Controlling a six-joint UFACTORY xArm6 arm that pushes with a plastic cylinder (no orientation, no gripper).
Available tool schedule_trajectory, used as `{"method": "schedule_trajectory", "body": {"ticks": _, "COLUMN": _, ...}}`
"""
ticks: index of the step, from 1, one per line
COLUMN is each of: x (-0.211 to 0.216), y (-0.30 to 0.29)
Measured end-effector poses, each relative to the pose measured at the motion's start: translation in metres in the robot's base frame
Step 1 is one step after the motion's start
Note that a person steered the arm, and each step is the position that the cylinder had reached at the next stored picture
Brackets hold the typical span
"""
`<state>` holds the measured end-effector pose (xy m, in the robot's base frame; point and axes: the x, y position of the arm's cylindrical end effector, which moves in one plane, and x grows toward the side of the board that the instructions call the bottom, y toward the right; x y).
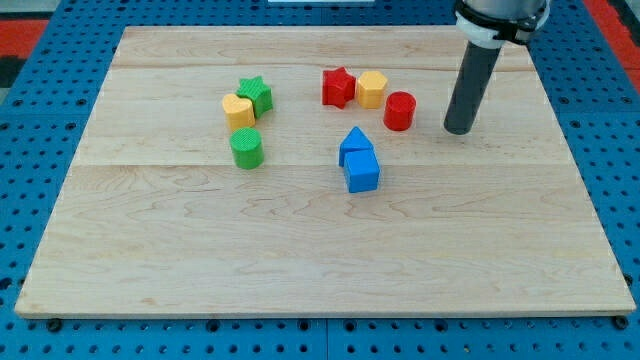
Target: Place the red circle above the blue triangle
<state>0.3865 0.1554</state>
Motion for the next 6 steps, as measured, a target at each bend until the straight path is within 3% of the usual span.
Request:
{"method": "schedule_trajectory", "body": {"ticks": 2, "x": -0.032, "y": -0.031}}
{"method": "schedule_trajectory", "body": {"ticks": 6, "x": -0.027, "y": -0.075}}
